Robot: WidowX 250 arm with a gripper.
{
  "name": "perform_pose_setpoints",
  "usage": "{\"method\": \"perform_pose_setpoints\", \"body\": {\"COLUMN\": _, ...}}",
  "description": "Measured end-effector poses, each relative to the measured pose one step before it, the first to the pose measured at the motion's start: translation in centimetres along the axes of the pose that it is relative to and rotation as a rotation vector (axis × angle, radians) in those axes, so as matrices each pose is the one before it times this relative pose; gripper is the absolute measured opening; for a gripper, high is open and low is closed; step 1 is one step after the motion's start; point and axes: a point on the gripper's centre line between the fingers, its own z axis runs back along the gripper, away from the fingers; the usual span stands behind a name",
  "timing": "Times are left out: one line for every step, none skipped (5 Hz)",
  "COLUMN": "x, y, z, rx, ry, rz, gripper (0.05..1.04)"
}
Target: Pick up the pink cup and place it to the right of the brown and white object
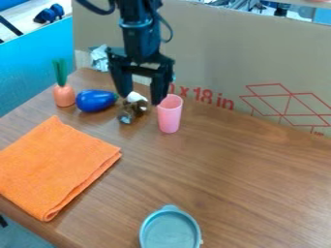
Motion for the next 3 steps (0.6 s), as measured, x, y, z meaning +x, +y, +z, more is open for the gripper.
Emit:
{"method": "perform_pose_setpoints", "body": {"x": -2.522, "y": -2.834, "z": -0.207, "rx": -0.0062, "ry": 0.0099, "rz": -0.1060, "gripper": 1.007}}
{"method": "perform_pose_setpoints", "body": {"x": -2.843, "y": -4.294, "z": -0.133, "rx": 0.0012, "ry": -0.0223, "rz": -0.1114, "gripper": 1.007}}
{"method": "perform_pose_setpoints", "body": {"x": -1.076, "y": -2.723, "z": -0.879, "rx": 0.0289, "ry": -0.0058, "rz": -0.1046, "gripper": 1.007}}
